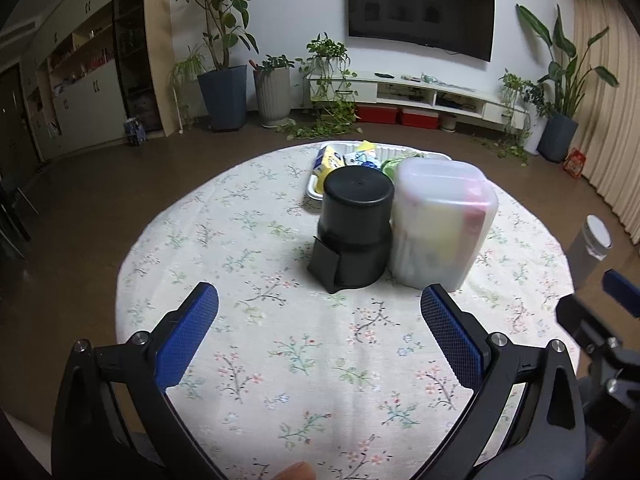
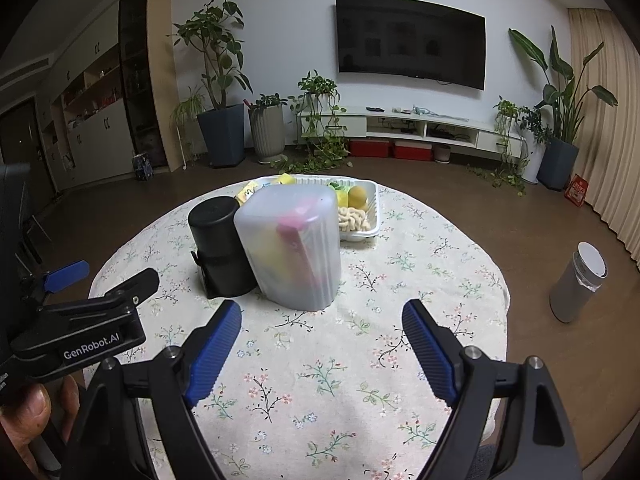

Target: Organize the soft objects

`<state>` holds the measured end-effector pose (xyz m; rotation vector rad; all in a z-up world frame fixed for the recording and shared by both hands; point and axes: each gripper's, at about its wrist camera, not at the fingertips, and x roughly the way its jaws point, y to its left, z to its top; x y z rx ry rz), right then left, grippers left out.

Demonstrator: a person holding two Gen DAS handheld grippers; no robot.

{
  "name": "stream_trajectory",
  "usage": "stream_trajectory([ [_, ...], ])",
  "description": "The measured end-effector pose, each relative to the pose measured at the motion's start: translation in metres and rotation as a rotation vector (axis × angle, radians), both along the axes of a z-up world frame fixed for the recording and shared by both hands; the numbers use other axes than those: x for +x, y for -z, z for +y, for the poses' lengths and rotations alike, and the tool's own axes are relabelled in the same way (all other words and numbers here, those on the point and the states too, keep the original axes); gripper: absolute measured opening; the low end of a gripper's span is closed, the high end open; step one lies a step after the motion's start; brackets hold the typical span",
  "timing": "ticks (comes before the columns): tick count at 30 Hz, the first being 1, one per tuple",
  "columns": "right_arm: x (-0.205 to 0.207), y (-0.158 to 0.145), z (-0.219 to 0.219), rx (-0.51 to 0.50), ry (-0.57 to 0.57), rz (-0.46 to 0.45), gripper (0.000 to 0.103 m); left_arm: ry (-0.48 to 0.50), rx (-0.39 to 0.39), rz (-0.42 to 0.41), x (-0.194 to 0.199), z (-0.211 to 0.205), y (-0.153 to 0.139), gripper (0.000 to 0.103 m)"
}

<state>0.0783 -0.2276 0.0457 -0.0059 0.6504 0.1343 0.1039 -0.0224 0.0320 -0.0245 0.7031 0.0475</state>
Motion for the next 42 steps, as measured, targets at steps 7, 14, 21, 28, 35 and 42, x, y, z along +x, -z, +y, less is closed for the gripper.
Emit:
stream_trajectory([
  [7, 0.0017, 0.0027, 0.0027, 0.003, 0.023, 0.004, 0.09, 0.002, -0.006, -0.016, 0.0008, -0.0011, -0.001, 0.103],
  [14, 0.0026, 0.0056, 0.0036, -0.003, 0.048, 0.015, 0.091, 0.028, -0.011, -0.009, 0.0003, -0.0082, 0.002, 0.103],
  [21, 0.0019, 0.0052, 0.0025, 0.008, 0.047, 0.012, 0.103, 0.04, -0.033, -0.02, -0.0013, -0.0042, 0.0024, 0.103],
  [28, 0.0026, 0.0065, 0.0073, 0.01, 0.027, 0.025, 0.103, 0.013, 0.04, -0.018, -0.0013, -0.0085, 0.0047, 0.103],
  [35, -0.0007, 0.0017, 0.0052, 0.027, 0.041, -0.023, 0.103, 0.006, -0.003, -0.026, -0.0026, -0.001, 0.0047, 0.103],
  [42, 0.0, 0.0016, 0.0055, 0.024, 0.035, -0.021, 0.103, -0.011, 0.031, -0.024, -0.0027, -0.0026, 0.0044, 0.103],
])
